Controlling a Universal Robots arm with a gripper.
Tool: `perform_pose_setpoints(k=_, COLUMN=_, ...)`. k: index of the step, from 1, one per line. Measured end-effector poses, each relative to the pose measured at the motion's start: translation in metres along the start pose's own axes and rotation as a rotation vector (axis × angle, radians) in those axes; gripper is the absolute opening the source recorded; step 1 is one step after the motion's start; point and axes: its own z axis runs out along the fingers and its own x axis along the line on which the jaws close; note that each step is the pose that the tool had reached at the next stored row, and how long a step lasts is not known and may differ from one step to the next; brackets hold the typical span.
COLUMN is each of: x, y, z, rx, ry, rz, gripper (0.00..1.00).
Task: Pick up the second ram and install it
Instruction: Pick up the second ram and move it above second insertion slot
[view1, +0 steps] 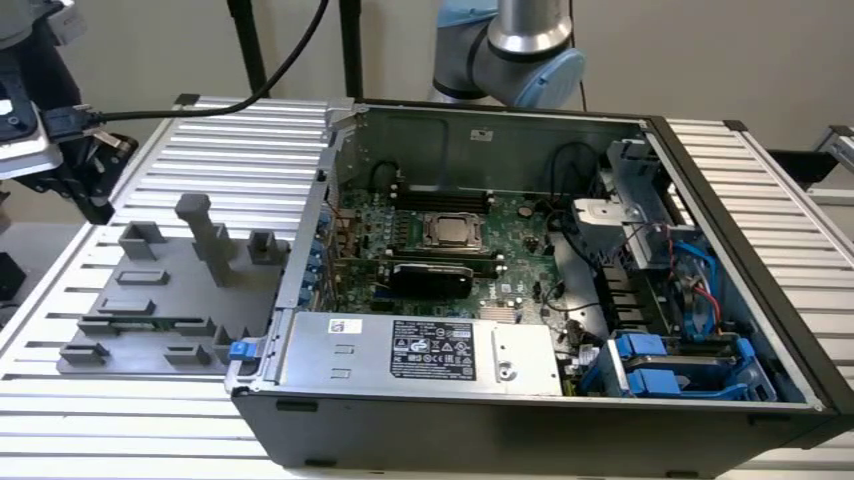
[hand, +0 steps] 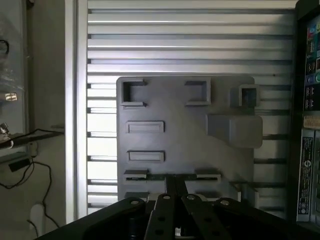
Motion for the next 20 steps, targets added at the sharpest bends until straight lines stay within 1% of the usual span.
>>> perform_pose_setpoints(k=16, x=-0.0004, y=0.0000, z=0.0006, rx=0.0000, ry=-0.0001, rz=-0.001, gripper=0.00)
perform_pose_setpoints(k=20, x=-0.0097, y=-0.0011, z=0.0007, rx=0.0001, ry=0.0006, rz=-0.006, gripper=0.00)
